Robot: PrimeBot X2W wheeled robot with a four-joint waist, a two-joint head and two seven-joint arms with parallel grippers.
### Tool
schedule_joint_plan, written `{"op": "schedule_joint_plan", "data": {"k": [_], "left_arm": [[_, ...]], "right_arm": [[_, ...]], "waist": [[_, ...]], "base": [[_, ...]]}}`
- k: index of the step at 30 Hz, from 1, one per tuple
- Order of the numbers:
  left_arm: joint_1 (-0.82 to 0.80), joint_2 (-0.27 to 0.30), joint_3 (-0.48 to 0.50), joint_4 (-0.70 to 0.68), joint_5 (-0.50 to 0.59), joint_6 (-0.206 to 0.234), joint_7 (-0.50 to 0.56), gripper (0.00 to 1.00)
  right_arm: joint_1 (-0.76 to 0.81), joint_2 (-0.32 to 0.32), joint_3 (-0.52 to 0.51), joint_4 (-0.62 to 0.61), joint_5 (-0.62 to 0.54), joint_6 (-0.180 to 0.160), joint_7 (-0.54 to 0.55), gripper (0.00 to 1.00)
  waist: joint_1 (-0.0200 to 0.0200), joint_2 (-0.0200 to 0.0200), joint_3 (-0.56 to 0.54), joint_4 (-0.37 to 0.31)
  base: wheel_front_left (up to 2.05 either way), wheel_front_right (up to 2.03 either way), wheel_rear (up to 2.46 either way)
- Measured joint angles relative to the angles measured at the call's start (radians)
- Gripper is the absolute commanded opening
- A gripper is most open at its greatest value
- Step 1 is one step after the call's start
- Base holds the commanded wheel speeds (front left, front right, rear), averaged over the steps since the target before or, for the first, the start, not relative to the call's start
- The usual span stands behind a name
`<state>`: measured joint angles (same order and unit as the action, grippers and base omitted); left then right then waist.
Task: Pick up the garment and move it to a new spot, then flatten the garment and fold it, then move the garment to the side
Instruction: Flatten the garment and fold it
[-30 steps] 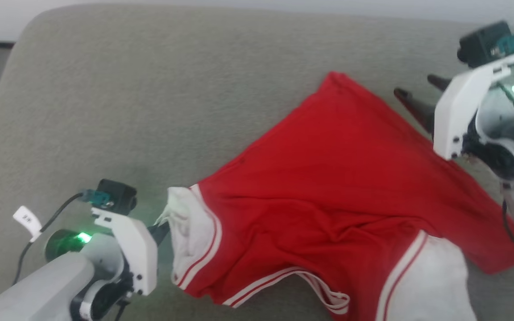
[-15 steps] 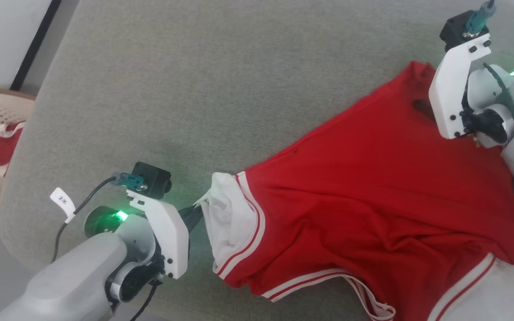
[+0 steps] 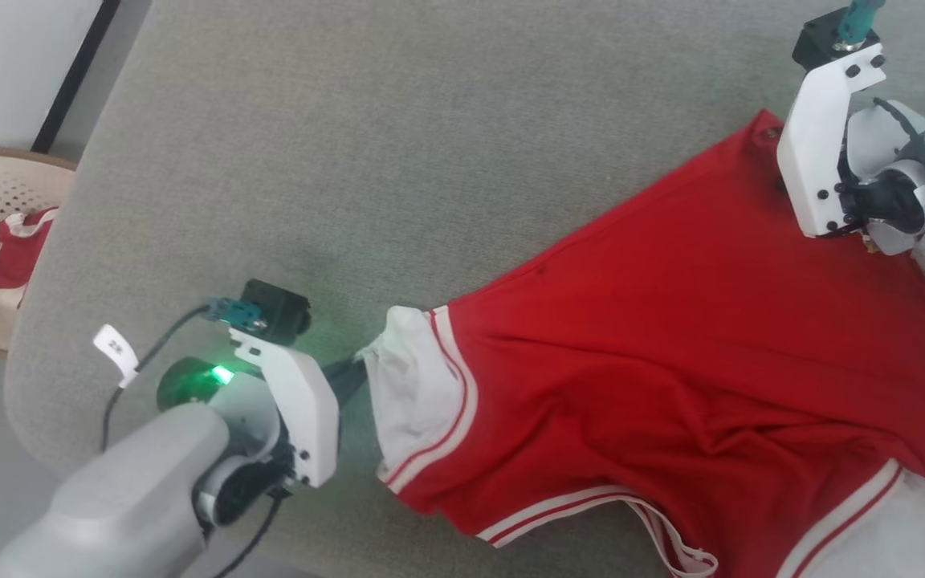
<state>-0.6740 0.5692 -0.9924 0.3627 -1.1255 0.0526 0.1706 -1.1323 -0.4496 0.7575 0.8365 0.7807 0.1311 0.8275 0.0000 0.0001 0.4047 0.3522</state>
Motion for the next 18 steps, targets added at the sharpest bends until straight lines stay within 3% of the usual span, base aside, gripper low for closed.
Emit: {"op": "schedule_joint_plan", "data": {"k": [9,18], "left_arm": [[-0.112,0.119,0.032,-0.014,0.026,0.023,0.067,0.00],[-0.319,0.225,0.081,-0.059,0.058,0.036,0.203,0.00]], "right_arm": [[-0.016,-0.033,0.057,-0.062,0.071,0.000,-0.091,0.00],[-0.052,-0.116,0.097,-0.181,0.128,0.001,-0.163,0.00]], "waist": [[0.0001,-0.0001,-0.067,-0.077],[0.0000,-0.0001,-0.172,-0.177]], "base": [[0.00,0.00,0.00],[0.00,0.00,0.00]]}}
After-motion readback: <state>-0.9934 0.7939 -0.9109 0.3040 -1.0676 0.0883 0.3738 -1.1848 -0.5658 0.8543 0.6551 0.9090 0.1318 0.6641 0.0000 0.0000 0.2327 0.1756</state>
